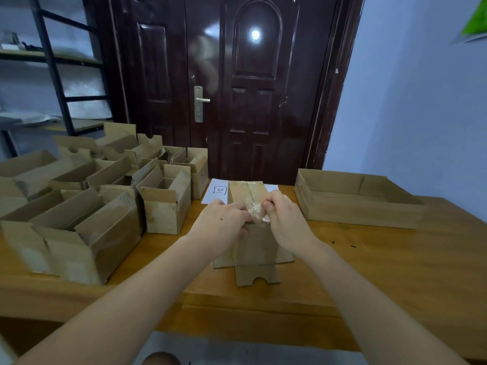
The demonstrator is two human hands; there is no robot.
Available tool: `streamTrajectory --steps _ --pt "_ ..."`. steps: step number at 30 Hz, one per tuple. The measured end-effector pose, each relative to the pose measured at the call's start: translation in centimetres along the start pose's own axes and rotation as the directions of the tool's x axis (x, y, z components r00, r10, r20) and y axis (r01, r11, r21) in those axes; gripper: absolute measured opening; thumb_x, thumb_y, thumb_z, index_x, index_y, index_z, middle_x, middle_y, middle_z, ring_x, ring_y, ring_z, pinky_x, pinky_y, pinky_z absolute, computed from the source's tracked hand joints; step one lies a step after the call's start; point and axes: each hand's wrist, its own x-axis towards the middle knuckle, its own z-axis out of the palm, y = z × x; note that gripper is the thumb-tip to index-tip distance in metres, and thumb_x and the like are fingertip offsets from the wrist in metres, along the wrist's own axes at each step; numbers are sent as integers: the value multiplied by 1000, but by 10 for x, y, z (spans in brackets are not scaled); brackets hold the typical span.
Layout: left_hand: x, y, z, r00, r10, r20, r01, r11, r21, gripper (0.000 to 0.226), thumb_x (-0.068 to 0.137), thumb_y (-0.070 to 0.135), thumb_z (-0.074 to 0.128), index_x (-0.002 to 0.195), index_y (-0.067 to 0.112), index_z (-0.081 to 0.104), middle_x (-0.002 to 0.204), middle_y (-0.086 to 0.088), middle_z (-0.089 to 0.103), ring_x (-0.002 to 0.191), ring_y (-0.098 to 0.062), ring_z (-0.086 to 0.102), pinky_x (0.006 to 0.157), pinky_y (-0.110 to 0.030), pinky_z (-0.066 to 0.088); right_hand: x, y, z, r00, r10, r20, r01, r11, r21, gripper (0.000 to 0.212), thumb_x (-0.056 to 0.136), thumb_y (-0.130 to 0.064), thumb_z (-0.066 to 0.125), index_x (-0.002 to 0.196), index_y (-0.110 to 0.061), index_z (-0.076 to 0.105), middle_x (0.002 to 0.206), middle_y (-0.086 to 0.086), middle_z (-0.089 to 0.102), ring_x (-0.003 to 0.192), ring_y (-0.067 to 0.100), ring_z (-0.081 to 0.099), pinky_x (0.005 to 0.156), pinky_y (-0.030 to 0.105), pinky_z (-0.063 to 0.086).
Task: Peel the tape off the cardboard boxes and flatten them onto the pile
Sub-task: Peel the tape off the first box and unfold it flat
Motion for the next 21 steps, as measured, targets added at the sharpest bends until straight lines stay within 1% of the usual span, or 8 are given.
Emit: streamTrajectory --steps 3,7,11,13,15,17,19,21 --pt "1 2 -2 1000 15 -4 -15 1000 19 38 107 32 52 144 30 54 138 6 56 115 -19 56 100 -32 42 2 -1 -3 999 29 -29 -27 999 45 20 110 -22 36 95 -27 47 89 -6 59 84 14 57 74 35 52" --pt "6 3 0 1000 -1 3 1 1000 15 28 102 28 60 130 27 63 125 7 62 110 -17 56 100 -34 41 1 -2 -3 997 56 -50 -52 995 87 21 110 -21 34 95 -21 50 88 -4 59 83 15 58 74 35 51" --pt "7 6 0 1000 -20 13 21 998 -66 20 99 22 62 119 24 63 111 5 63 101 -16 54 94 -31 43 0 -1 -1 996 61 -71 -52 991 122 21 110 -19 33 96 -19 49 87 -1 59 82 17 57 73 34 50" --pt "8 5 -1 999 -40 27 43 992 -119 17 98 28 62 114 24 63 105 6 63 95 -15 55 91 -31 49 1 0 -2 998 43 -48 -37 991 129 21 110 -19 35 95 -21 49 88 -4 59 84 15 58 74 32 51" --pt "9 2 -5 994 -98 42 106 967 -231 20 95 38 60 110 24 62 96 8 64 87 -11 58 82 -29 55 -1 1 -5 1000 2 -5 -1 990 139 18 109 -17 40 97 -23 51 91 -8 60 87 10 58 75 26 50" --pt "12 1 -8 990 -133 42 140 947 -290 22 96 42 57 110 24 54 86 9 62 77 -10 59 68 -24 53 -3 3 -7 998 -40 54 32 988 150 17 108 -12 44 110 -24 57 102 -9 62 95 7 59 81 19 49" --pt "15 3 -10 993 -122 3 118 956 -268 29 96 45 57 115 27 46 81 12 60 68 -8 57 57 -20 43 -5 6 -8 993 -66 98 51 987 151 32 105 -6 50 131 -23 56 119 -9 61 104 5 60 90 17 49" --pt "17 7 -12 991 -132 -26 124 971 -204 34 99 54 54 121 29 45 85 13 64 69 -6 57 59 -20 41 -6 7 -8 997 -56 62 46 987 152 46 100 -2 58 138 -26 52 124 -10 56 97 5 62 88 15 52"
